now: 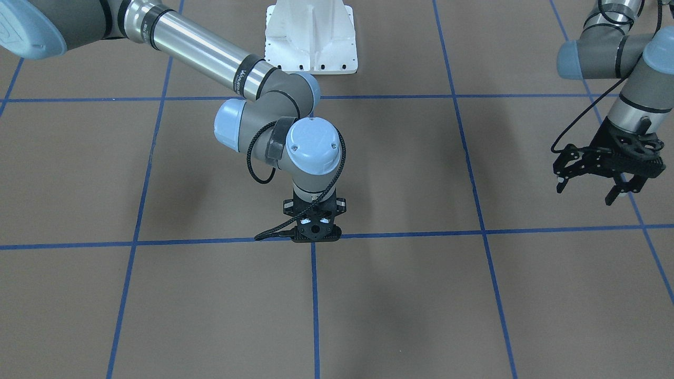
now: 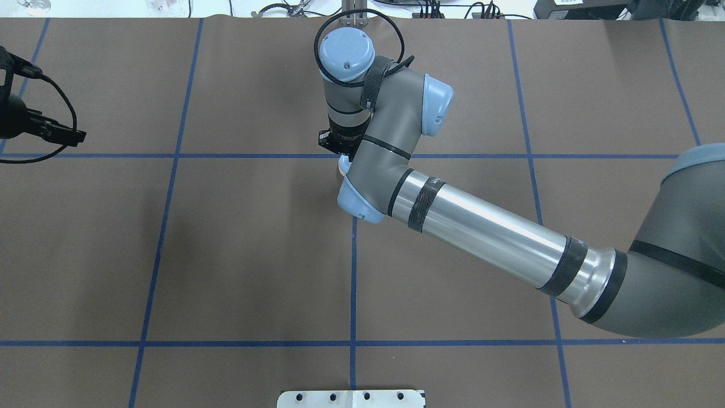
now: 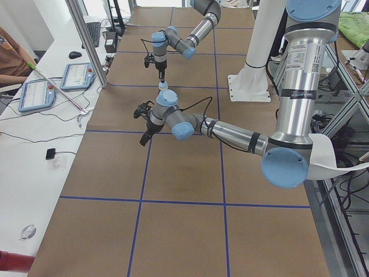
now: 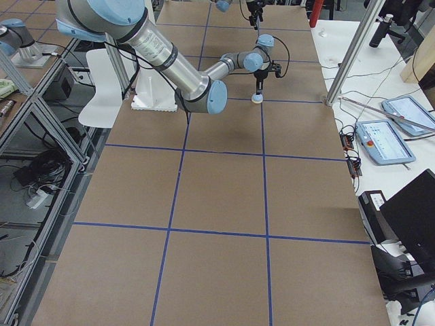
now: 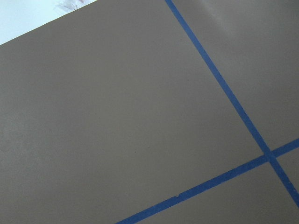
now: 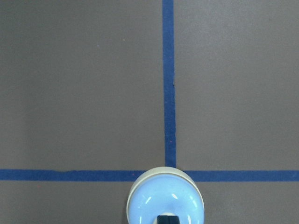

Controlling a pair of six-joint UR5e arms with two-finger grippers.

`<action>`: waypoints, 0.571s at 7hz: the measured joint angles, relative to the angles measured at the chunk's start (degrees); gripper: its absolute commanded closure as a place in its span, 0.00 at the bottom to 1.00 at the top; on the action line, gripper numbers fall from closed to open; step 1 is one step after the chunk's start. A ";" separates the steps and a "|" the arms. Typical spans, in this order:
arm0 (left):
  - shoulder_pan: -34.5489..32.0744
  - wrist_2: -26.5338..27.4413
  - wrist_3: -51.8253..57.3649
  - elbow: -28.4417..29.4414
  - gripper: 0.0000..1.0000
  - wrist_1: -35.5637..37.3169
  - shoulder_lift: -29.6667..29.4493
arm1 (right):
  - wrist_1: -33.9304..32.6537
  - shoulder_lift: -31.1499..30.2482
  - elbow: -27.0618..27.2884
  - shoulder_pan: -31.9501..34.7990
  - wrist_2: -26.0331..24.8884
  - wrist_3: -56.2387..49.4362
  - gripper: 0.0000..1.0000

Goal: Place and press bell with both arms
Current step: 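Press down on the bell's button with the right gripper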

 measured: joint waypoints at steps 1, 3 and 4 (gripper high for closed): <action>0.00 0.00 -0.02 0.00 0.00 -0.02 0.00 | 0.04 -0.01 -0.03 -0.05 -0.01 0.00 1.00; -0.04 -0.02 0.03 0.00 0.00 -0.03 0.00 | -0.12 0.25 1.17 0.62 0.18 0.20 0.71; -0.05 -0.06 0.07 -0.02 0.00 -0.03 0.00 | -1.53 0.22 3.61 1.74 0.48 0.27 0.01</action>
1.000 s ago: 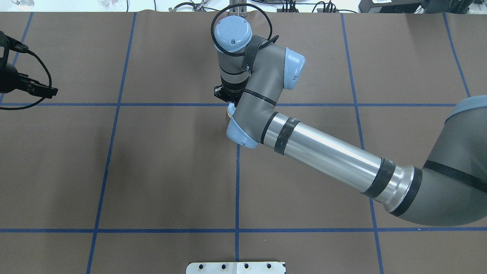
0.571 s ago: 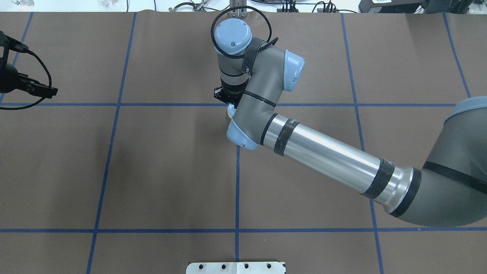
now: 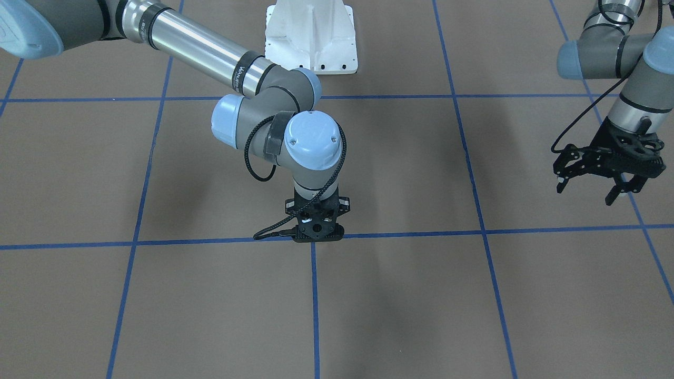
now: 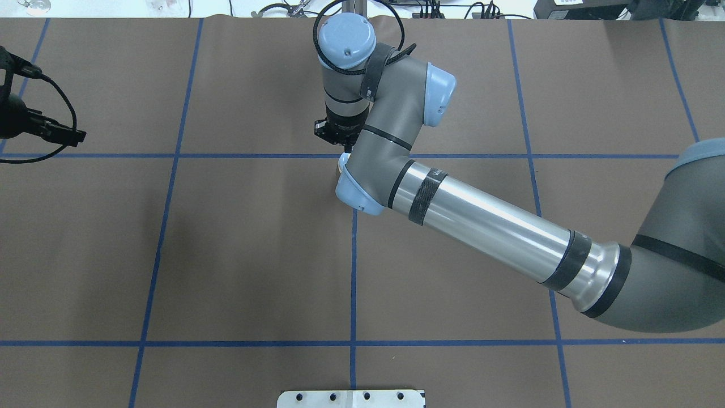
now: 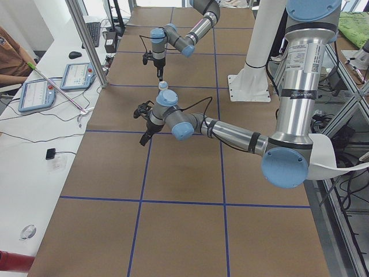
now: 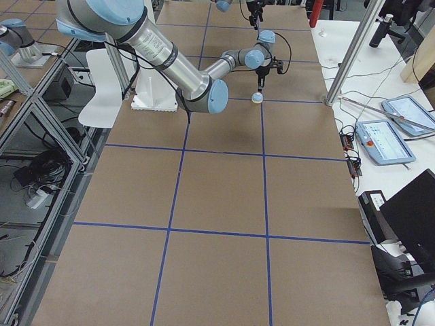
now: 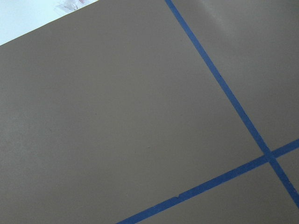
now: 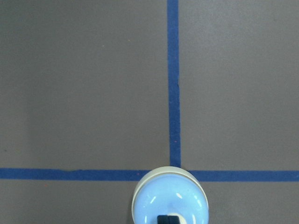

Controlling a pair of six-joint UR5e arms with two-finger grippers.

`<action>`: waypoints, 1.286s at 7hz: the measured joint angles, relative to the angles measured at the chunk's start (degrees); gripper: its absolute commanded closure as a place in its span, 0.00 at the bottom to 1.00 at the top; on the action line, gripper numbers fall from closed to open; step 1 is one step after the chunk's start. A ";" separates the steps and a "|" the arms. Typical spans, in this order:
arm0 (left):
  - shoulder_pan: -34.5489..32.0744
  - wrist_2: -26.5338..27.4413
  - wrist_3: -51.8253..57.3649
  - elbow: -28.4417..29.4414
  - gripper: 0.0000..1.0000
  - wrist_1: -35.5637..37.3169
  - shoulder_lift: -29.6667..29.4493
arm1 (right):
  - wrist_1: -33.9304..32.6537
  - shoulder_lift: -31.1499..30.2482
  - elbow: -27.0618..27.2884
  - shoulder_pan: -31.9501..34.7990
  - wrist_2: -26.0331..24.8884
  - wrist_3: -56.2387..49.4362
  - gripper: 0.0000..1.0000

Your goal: Place and press bell with both arms

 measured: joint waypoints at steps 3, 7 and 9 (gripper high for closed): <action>-1.27 -3.16 0.05 -0.45 0.00 0.54 0.47 | -13.89 -4.89 17.93 4.07 1.31 -1.93 0.00; -11.17 -16.14 6.82 0.09 0.00 2.66 8.16 | -24.91 -28.67 44.29 18.03 8.56 -27.37 0.00; -16.48 -20.20 14.82 0.22 0.00 7.07 12.73 | -25.23 -41.39 49.40 27.40 13.67 -43.02 0.00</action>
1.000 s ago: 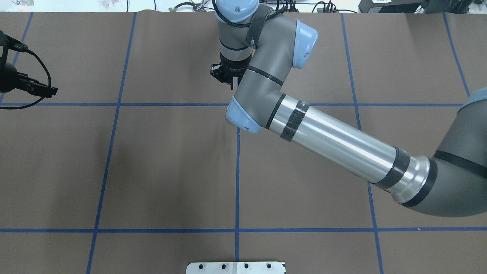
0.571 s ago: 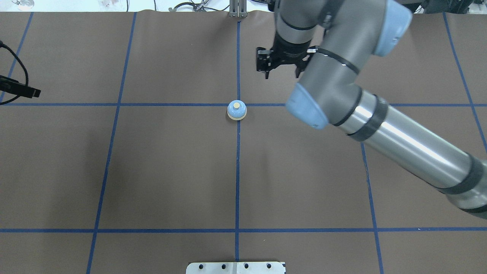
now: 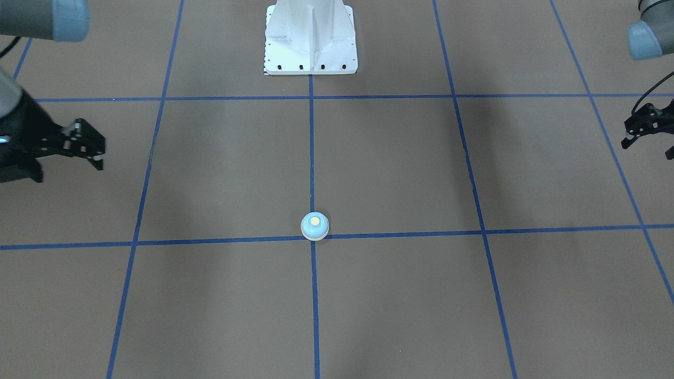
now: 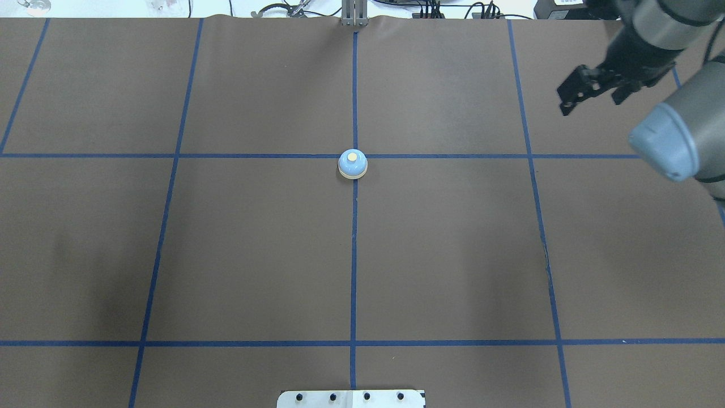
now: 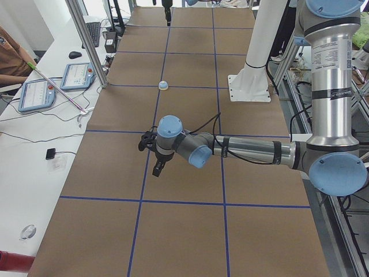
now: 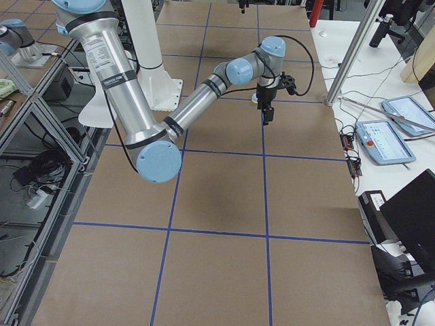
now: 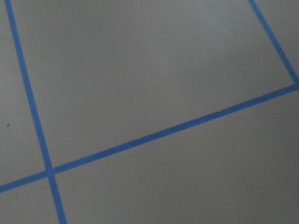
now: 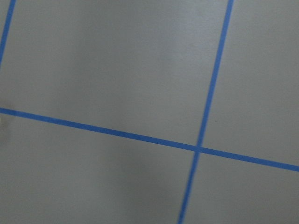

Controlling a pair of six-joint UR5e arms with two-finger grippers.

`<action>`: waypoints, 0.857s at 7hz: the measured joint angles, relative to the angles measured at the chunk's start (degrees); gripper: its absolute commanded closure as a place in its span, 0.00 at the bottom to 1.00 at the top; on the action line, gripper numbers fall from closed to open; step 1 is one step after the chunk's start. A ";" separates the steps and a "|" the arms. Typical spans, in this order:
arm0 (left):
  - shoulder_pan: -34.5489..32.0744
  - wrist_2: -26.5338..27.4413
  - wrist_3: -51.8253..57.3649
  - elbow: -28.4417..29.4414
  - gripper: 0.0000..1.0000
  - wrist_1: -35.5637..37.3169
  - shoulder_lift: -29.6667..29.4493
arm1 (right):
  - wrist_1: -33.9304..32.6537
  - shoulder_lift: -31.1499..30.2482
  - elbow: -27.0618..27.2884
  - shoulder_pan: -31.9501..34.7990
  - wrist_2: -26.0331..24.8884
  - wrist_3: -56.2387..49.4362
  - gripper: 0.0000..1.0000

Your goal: Place and press bell with both arms

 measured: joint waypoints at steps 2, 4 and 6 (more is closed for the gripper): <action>-3.42 -1.09 6.49 0.18 0.00 2.87 3.93 | 0.14 -10.66 1.34 8.51 2.43 -10.51 0.00; -4.32 -1.28 7.75 0.19 0.00 2.86 5.88 | 1.33 -17.32 0.37 12.31 3.49 -13.88 0.00; -4.82 -1.38 7.93 0.22 0.00 2.98 6.35 | 3.23 -19.69 -4.01 18.22 5.94 -24.41 0.00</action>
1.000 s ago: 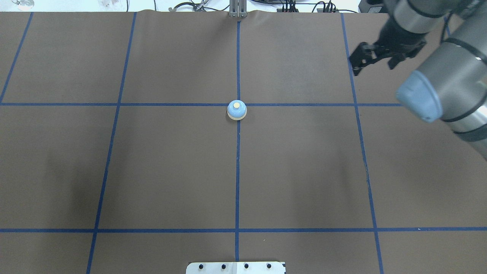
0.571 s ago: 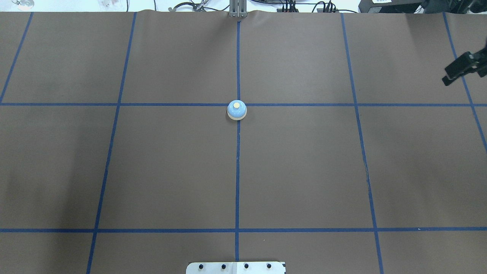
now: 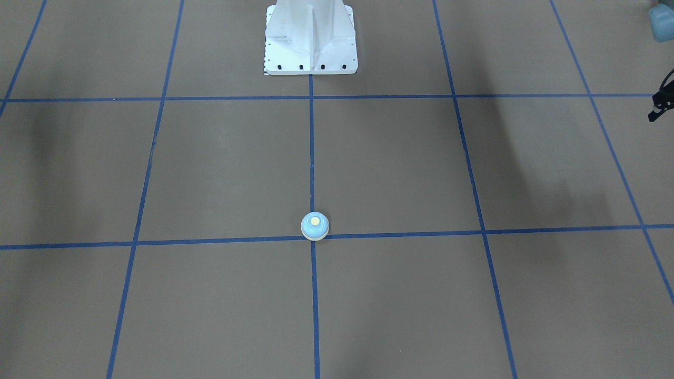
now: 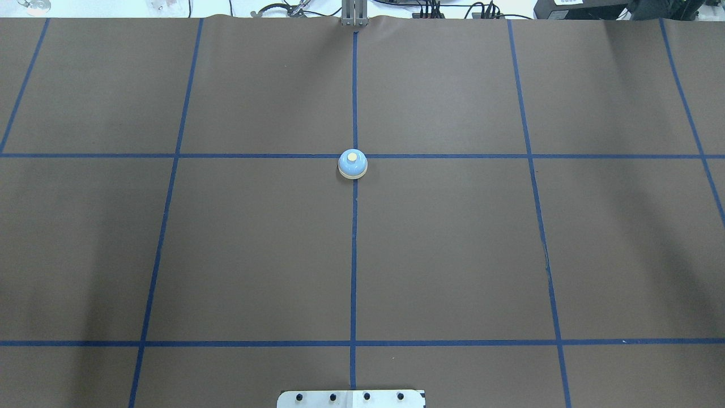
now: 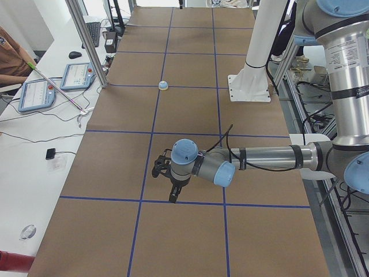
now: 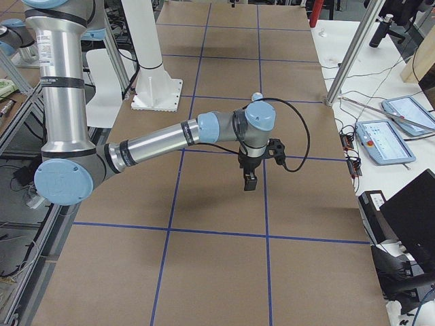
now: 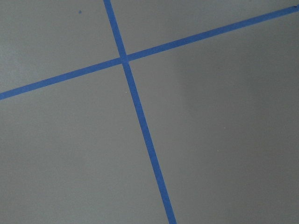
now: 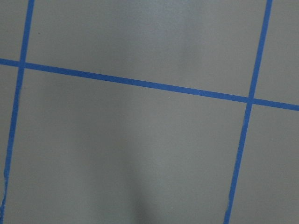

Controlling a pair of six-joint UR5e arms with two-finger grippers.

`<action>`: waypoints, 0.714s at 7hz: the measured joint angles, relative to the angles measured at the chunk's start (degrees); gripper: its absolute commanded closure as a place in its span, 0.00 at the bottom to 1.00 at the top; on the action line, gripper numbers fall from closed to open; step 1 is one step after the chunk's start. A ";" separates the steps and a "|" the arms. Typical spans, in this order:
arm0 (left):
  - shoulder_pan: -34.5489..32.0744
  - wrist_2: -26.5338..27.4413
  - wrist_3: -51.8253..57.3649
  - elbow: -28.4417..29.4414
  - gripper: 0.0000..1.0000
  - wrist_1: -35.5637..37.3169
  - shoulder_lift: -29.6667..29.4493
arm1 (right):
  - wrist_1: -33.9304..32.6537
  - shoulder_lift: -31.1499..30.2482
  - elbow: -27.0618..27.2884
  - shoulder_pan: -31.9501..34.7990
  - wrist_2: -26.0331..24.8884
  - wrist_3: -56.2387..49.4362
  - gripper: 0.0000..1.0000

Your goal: Place and press bell with both arms

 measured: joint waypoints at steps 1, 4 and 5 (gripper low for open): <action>-1.03 -0.28 0.00 -0.13 0.00 0.38 0.17 | 0.23 -1.26 -2.50 2.49 0.68 -5.97 0.00; -6.13 -1.03 2.54 -1.61 0.00 4.91 0.34 | 1.43 -6.24 -5.42 6.71 1.06 -11.39 0.00; -7.44 -0.82 5.15 -3.16 0.00 10.47 -0.28 | 1.79 -7.41 -5.57 7.40 1.04 -11.54 0.00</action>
